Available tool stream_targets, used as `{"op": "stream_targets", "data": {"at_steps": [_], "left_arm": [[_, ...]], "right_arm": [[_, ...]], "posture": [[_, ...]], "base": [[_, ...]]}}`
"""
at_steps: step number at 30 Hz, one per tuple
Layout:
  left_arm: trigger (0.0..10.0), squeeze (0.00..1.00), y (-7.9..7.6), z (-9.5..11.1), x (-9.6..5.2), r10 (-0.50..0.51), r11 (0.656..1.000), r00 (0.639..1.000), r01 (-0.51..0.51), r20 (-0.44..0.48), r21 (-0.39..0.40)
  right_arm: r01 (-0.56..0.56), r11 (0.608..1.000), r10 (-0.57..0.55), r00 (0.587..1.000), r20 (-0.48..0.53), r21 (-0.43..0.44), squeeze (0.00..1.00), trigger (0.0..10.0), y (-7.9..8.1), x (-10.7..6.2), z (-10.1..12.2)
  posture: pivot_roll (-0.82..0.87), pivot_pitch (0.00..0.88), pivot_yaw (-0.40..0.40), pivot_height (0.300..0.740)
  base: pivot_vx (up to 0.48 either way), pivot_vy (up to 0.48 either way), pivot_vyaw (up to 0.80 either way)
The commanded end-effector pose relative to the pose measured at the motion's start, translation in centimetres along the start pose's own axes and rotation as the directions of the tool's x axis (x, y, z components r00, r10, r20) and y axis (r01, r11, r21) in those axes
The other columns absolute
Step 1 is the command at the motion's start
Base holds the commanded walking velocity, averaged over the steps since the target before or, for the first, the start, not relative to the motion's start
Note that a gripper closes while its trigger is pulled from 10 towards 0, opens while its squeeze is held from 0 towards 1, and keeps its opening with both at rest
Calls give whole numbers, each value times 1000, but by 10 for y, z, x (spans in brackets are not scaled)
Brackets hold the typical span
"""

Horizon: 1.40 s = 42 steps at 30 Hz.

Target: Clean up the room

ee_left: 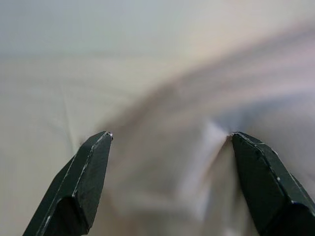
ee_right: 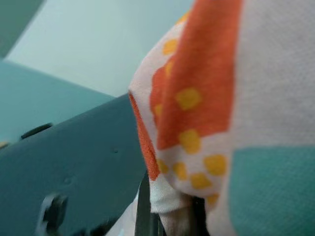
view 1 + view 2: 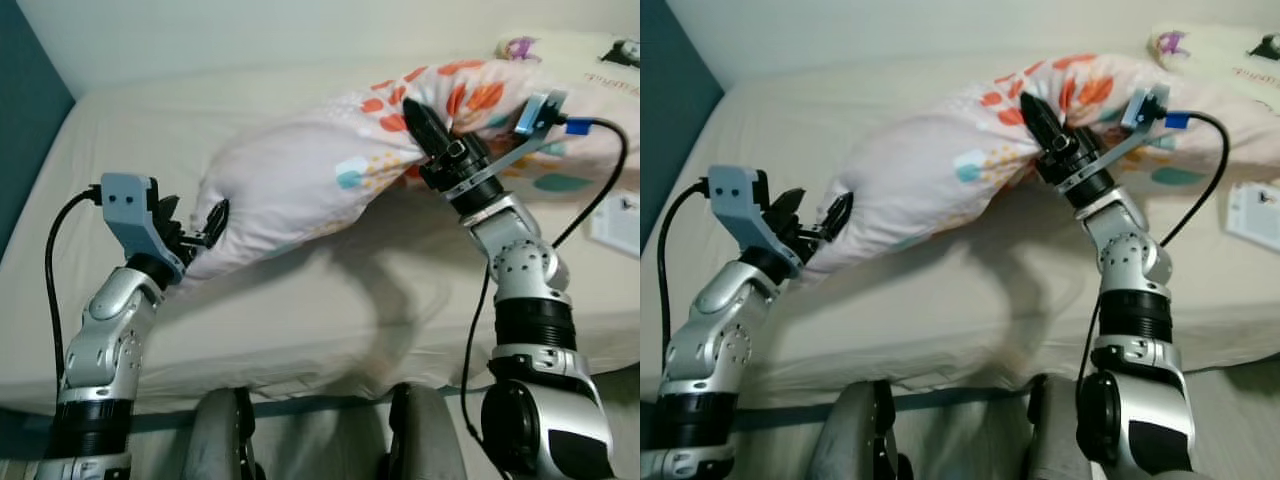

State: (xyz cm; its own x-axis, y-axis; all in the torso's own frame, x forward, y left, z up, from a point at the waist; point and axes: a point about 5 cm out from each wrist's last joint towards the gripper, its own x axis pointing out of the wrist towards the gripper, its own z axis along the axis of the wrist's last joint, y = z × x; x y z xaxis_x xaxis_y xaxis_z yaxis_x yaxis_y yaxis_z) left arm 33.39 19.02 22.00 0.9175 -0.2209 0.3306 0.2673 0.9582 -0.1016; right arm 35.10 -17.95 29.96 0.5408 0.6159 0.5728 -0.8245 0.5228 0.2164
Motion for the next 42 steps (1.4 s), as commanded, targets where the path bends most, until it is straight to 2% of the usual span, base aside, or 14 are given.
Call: {"op": "stream_targets", "data": {"at_steps": [1,8,15,17,21,24,26,30,33,35,36,39,41,42], "left_arm": [[10000,0,1,-4,1,7,1000,1000,-7,4,-13],[10000,0,-4,3,21,-2,999,996,5,88,-41],[10000,0,-10,11,24,-74,995,987,83,145,-56],[10000,0,0,27,26,-100,994,978,108,184,-31],[10000,0,2,30,27,-101,994,977,108,189,-24],[10000,0,7,60,26,-219,975,942,219,254,30],[10000,0,6,66,26,-255,966,930,254,265,42],[10000,0,-12,64,24,-387,920,887,390,253,43],[10000,0,-22,54,22,-426,901,875,434,232,16],[10000,0,-24,40,24,-390,912,897,407,208,-45],[10000,0,-24,40,24,-390,912,897,407,208,-45],[10000,0,-22,23,26,-312,940,937,329,159,-90],[10000,0,-20,3,23,-249,956,963,261,100,-132],[10000,0,-20,3,23,-249,956,963,261,100,-132]], "right_arm": [[-149,987,152,987,45,-64,0,0,20,7,21],[-113,979,116,993,11,-168,0,0,19,-4,41],[174,967,-182,983,-27,-185,0,0,-9,-14,24],[312,927,-334,939,-79,-210,0,0,-28,-25,9],[327,920,-351,932,-88,-215,0,0,-30,-27,7],[351,917,-375,920,-111,-190,0,0,-34,-35,-4],[345,921,-367,924,-106,-181,0,0,-33,-36,-4],[230,949,-264,954,-143,-218,0,0,-23,-42,4],[209,937,-278,931,-235,-281,0,0,-25,-52,2],[375,862,-471,841,-265,-342,0,0,-47,-67,-4],[375,862,-471,841,-265,-342,0,0,-47,-67,-4],[496,787,-600,755,-264,-367,0,0,-60,-78,-16],[534,766,-633,723,-275,-359,0,3098,-62,-84,-34],[534,766,-633,723,-275,-359,0,3098,-62,-84,-34]], "posture": [[-62,0,-4,552],[-92,0,-28,552],[-90,0,-41,552],[-78,0,-51,552],[-78,0,-51,552],[-66,0,-50,552],[-66,0,-50,552],[-66,0,-43,552],[-70,0,-39,552],[-86,0,-31,552],[-86,0,-31,552],[-88,0,-28,552],[-90,0,-27,552],[-90,0,-27,552]], "base": [[0,0,0],[0,0,0],[0,0,0],[0,0,0],[0,0,0],[0,0,0],[0,0,0],[0,0,0],[0,0,0],[0,0,0],[0,0,0],[0,0,0],[0,0,0],[0,0,0]]}}
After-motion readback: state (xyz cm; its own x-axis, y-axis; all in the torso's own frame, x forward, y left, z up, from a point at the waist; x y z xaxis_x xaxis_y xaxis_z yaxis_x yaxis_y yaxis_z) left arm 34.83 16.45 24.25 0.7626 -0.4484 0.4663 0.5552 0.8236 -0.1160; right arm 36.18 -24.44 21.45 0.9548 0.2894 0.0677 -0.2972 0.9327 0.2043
